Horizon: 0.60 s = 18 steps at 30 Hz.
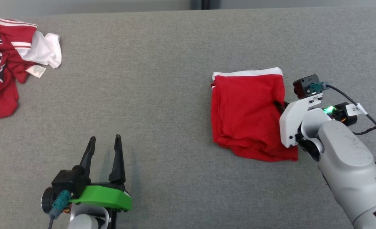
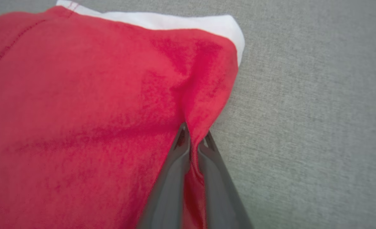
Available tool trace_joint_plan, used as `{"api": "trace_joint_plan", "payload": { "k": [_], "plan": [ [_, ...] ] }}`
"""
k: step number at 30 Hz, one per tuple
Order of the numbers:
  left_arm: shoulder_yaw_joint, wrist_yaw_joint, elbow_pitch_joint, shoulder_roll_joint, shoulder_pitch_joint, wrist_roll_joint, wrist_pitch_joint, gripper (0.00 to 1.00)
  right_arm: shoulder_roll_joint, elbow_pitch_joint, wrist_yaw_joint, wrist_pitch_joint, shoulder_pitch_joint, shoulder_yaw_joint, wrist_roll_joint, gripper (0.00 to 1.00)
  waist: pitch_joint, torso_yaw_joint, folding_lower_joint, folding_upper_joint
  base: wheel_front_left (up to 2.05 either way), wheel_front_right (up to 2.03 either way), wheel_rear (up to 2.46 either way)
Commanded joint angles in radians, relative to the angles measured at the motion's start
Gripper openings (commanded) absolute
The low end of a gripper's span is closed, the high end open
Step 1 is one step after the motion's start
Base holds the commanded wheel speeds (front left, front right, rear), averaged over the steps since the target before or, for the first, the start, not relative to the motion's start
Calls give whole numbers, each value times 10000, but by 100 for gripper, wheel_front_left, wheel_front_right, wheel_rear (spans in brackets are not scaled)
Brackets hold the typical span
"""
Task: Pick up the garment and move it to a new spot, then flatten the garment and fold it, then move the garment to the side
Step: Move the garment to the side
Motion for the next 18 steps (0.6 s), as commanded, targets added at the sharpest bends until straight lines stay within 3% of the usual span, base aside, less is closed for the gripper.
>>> {"api": "trace_joint_plan", "payload": {
  "k": [1, 12, 18],
  "plan": [
    [21, -56, -75, 25, -167, 64, -5, 100, -253, 0, -22, -108, -137, 5, -26, 0, 79, -368, 0, 0, 0, 0, 0],
    [37, -234, -438, 134, -594, 642, -5, 100, -1681, -393, -20, -384, -749, -379, -80, 0, 878, -2042, 0, 0, 0, 0, 0],
    [-136, -327, -547, 392, -961, 964, -5, 100, -1934, -404, -20, -688, -917, -988, -112, 0, 1495, -2872, 0, 0, 0, 0, 0]
  ]
}}
